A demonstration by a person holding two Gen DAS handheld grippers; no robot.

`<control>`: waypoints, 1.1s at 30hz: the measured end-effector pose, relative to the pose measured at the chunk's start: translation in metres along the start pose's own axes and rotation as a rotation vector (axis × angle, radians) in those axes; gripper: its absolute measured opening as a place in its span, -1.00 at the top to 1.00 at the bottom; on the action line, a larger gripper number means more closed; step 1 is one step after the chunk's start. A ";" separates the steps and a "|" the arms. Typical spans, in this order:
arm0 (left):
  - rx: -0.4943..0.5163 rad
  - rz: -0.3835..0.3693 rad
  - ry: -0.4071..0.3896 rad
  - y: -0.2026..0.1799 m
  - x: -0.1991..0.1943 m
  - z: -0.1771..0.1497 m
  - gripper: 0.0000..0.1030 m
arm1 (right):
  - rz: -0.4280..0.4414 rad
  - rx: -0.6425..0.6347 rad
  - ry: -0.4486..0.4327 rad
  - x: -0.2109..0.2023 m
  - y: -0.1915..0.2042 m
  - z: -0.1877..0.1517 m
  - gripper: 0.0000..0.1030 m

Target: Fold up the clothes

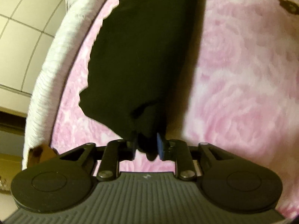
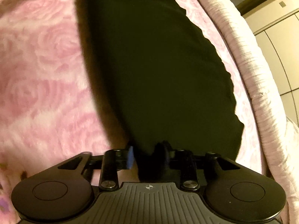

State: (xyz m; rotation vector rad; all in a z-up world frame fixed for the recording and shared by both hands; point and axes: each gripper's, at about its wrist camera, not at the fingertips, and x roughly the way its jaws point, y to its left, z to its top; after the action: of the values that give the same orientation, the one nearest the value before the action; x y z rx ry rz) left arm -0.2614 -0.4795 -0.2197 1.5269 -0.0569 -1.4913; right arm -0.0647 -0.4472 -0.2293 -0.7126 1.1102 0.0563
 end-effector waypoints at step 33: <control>-0.047 -0.016 0.239 0.009 -0.006 -0.009 0.79 | -0.078 0.125 0.167 -0.025 -0.033 -0.098 0.21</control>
State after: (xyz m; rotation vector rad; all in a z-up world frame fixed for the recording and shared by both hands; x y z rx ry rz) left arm -0.2510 -0.4751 -0.2112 1.6596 0.1303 -1.3034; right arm -0.1416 -0.5191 -0.2169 -0.6569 1.2328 -0.1404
